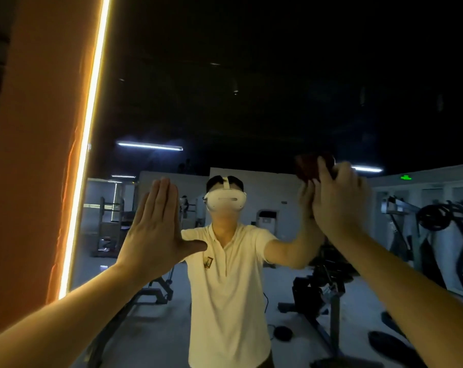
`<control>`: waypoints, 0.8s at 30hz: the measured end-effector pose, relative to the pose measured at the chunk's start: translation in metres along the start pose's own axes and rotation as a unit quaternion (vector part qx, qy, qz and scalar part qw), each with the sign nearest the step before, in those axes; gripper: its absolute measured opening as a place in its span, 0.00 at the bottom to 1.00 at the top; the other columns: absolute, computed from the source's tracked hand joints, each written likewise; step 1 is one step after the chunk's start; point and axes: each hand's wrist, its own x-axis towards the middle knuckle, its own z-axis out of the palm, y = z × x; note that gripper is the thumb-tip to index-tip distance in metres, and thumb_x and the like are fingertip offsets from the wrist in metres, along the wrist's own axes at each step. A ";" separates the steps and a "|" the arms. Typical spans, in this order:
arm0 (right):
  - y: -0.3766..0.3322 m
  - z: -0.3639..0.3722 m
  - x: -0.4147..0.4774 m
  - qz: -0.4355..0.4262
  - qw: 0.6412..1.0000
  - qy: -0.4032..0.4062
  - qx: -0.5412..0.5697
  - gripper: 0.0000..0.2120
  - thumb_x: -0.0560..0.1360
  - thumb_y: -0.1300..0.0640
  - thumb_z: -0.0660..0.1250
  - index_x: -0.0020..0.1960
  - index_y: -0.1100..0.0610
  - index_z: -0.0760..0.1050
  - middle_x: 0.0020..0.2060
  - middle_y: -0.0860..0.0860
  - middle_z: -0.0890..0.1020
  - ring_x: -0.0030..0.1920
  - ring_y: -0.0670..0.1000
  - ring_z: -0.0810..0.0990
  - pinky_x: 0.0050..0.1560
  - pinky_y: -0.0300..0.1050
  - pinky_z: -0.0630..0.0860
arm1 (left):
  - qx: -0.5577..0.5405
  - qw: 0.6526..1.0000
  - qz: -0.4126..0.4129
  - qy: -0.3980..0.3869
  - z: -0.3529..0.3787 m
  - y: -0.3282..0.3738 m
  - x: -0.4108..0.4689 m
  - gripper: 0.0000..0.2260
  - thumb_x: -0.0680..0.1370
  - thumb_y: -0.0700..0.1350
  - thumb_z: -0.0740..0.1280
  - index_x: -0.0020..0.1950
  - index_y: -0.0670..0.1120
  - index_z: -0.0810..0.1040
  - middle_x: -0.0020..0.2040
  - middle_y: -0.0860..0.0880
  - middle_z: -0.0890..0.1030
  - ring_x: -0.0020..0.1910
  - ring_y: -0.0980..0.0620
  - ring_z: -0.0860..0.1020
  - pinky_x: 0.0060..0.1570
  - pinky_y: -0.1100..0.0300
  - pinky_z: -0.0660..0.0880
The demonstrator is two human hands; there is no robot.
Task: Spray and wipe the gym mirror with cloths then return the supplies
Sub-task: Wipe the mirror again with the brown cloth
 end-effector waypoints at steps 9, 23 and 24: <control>-0.163 0.004 -0.095 -0.116 0.982 -0.067 0.132 0.25 0.77 0.56 0.68 0.73 0.57 0.72 0.60 0.58 0.77 0.61 0.61 0.77 0.63 0.59 0.75 | 0.008 1.000 0.004 -0.022 -0.004 -0.003 0.000 0.63 0.69 0.84 0.53 0.83 0.39 0.34 0.84 0.41 0.35 0.83 0.44 0.35 0.82 0.43 0.46; -0.027 -0.016 -0.077 0.082 0.988 -0.045 0.120 0.18 0.78 0.59 0.63 0.67 0.62 0.73 0.58 0.62 0.79 0.51 0.62 0.80 0.46 0.55 0.79 | 0.033 0.998 -0.025 -0.049 -0.026 0.011 -0.005 0.64 0.67 0.81 0.60 0.83 0.41 0.34 0.84 0.43 0.33 0.83 0.46 0.33 0.82 0.46 0.40; -0.043 -0.015 -0.079 0.088 0.987 -0.043 0.127 0.18 0.79 0.59 0.65 0.68 0.61 0.73 0.58 0.60 0.79 0.52 0.60 0.80 0.45 0.53 0.79 | 0.029 0.998 -0.033 -0.047 -0.027 0.016 -0.009 0.63 0.68 0.79 0.63 0.84 0.41 0.36 0.84 0.41 0.36 0.83 0.44 0.35 0.82 0.45 0.40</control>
